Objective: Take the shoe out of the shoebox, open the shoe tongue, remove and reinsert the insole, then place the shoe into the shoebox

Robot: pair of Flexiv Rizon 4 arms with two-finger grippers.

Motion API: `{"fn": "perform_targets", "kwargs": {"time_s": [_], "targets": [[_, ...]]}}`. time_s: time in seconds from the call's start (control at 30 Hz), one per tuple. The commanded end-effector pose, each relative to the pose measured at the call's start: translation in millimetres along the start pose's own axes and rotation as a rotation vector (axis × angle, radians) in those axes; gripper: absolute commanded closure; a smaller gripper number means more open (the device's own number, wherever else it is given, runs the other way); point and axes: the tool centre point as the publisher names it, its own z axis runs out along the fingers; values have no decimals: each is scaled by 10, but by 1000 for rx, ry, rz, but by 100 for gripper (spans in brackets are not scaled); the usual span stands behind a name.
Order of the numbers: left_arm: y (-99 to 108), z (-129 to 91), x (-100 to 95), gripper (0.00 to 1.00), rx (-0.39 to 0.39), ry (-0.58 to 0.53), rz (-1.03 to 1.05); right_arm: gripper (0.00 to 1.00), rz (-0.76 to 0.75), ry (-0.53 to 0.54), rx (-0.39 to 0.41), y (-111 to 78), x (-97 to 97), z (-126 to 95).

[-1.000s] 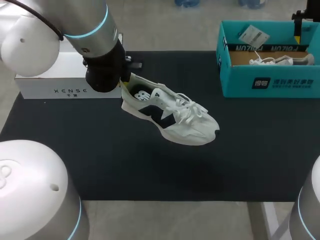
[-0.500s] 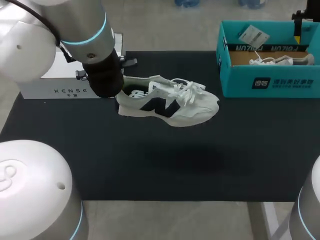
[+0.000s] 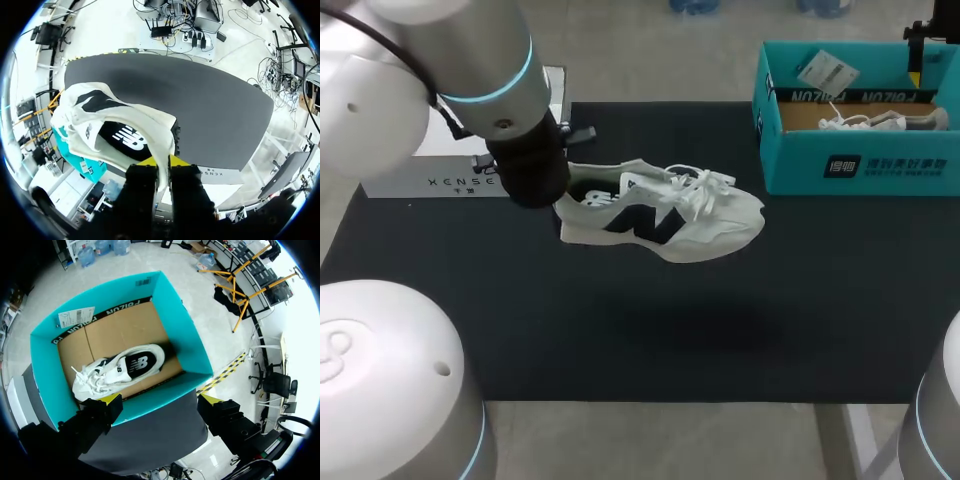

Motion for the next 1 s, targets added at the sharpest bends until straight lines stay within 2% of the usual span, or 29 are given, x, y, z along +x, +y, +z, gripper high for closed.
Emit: {"fn": "perform_targets", "kwargs": {"time_s": [0.03, 0.17, 0.37, 0.47, 0.63, 1.0], "targets": [[-23, 190, -144, 100, 11, 29, -16, 0, 1, 1, 0, 1, 0, -1], [-90, 459, -204, 100, 41, 48, -19, 0, 1, 1, 0, 1, 0, -1], [-204, 715, -239, 100, 48, 63, -29, 0, 1, 1, 0, 1, 0, -1], [-261, 852, -216, 100, 33, 63, -37, 0, 1, 1, 0, 1, 0, -1], [-359, 1093, -148, 100, 56, 84, -52, 0, 1, 1, 0, 1, 0, -1], [-495, 1420, 22, 100, 88, 135, -89, 0, 1, 1, 0, 1, 0, -1]]}}
